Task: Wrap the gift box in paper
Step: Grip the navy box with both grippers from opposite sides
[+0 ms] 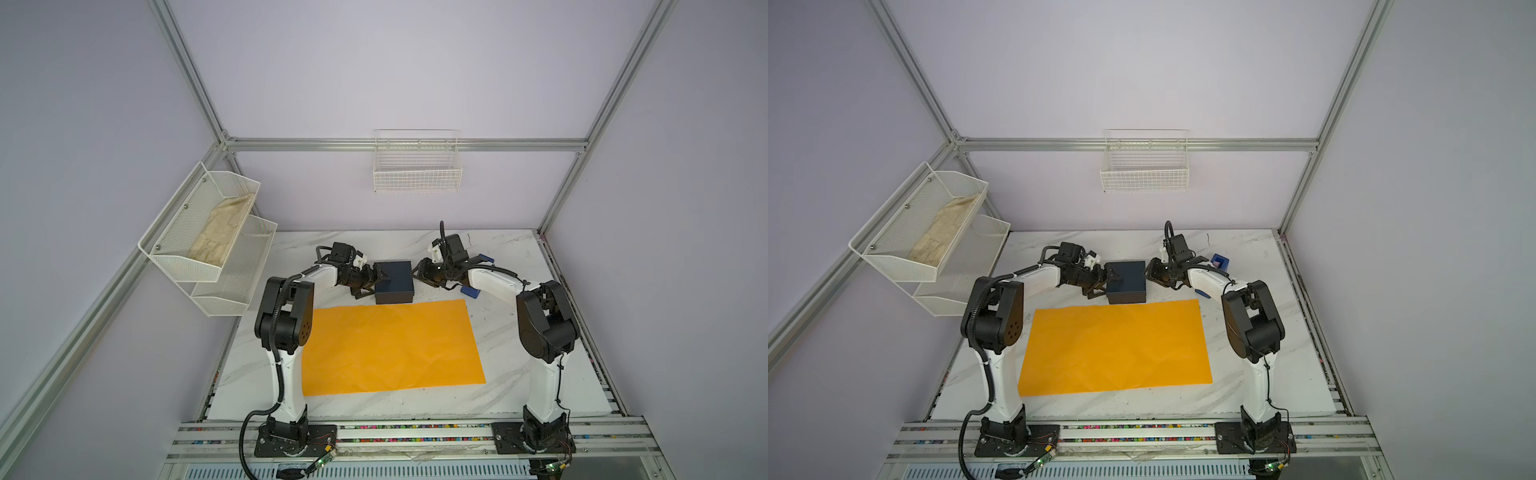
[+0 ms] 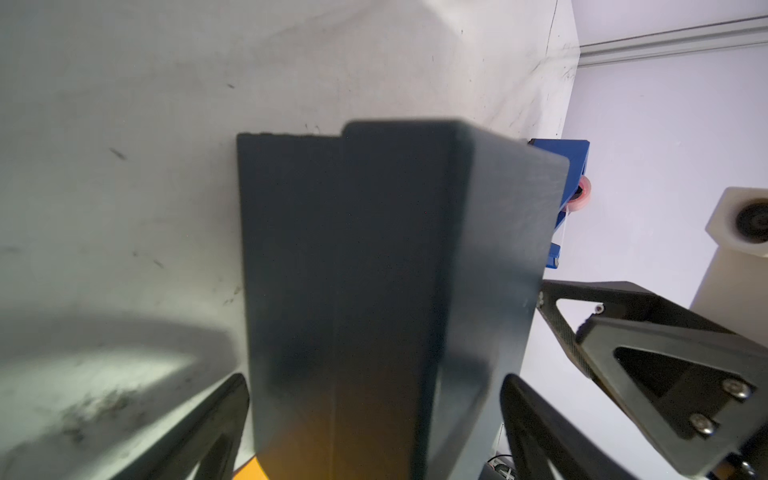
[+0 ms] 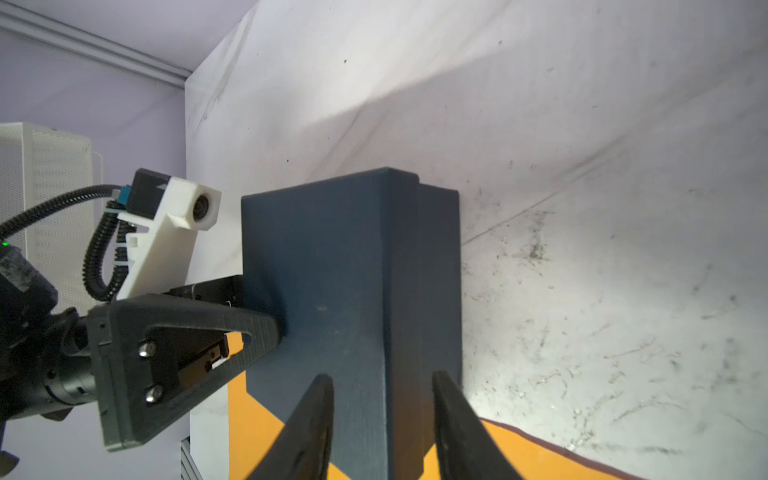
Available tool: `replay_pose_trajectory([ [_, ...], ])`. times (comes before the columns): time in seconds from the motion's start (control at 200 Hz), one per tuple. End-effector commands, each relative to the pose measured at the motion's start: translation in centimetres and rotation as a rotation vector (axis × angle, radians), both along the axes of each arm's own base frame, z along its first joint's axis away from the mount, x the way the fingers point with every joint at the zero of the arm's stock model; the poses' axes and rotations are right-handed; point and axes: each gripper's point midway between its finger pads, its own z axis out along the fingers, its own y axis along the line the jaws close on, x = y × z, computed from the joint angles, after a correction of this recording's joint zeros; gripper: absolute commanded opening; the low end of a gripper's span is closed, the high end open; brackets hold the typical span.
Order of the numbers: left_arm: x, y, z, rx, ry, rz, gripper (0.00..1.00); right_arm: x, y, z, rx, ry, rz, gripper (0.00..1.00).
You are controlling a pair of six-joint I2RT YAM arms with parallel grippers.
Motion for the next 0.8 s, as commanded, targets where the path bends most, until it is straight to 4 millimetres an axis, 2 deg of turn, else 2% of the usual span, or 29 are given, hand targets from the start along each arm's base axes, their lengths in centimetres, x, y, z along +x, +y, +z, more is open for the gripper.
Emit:
replay_pose_trajectory([
  [0.0, -0.5, 0.5, 1.7, -0.019, -0.044, -0.006, 0.93, -0.4, 0.5, -2.0, -0.001, 0.039, 0.021, 0.37],
  [0.135, -0.7, 0.5, 1.3, -0.022, -0.042, -0.027, 0.93, -0.2, -0.9, -3.2, -0.088, 0.053, -0.028, 0.31],
  [0.305, -1.1, 0.3, 0.9, -0.042, -0.032, -0.051, 0.95, -0.2, -2.2, -3.9, -0.117, 0.071, -0.067, 0.23],
  [0.795, -0.9, -0.7, 1.1, -0.109, -0.035, -0.071, 0.98, 0.0, -3.6, -4.4, -0.133, 0.088, -0.095, 0.20],
])
